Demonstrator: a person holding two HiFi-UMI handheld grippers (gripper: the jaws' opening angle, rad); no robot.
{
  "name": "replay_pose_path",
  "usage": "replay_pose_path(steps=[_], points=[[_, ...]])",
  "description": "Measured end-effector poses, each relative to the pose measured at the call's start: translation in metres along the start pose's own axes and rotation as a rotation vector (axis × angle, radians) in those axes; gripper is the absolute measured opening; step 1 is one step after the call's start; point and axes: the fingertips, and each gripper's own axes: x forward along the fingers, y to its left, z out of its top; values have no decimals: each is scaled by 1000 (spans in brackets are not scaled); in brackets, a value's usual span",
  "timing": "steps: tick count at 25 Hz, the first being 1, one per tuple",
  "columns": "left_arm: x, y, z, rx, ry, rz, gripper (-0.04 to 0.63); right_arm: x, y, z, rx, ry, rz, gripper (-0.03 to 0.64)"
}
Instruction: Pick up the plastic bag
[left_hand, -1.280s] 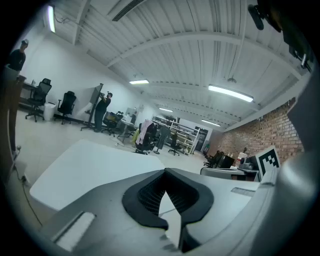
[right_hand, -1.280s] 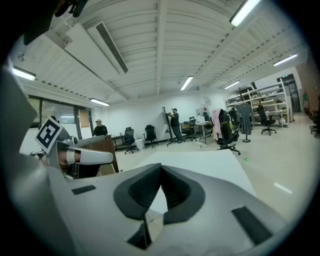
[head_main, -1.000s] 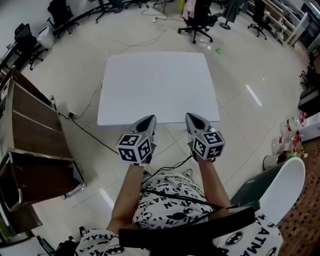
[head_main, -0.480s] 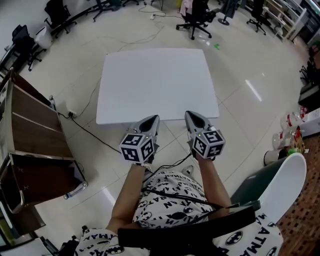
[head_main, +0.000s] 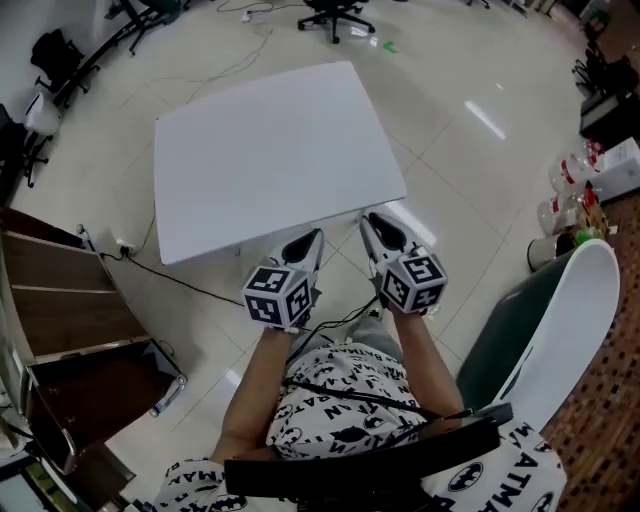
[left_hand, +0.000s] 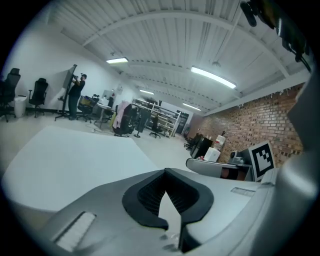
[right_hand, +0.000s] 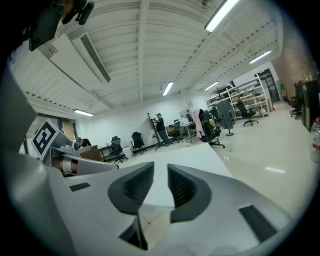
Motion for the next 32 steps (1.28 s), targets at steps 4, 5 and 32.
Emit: replay_pose_path(steps=[4,5,32], points=[[47,-36,-27,15,89,-75,3,-29,-60,-26,55,24,-101,144],[57,-45,-37,19,117,-99,3,-38,-75,-37,70,36,-139,147],[331,-63,-434,66,594,-270,3,-40,-347,-531,234,611,-327,339]])
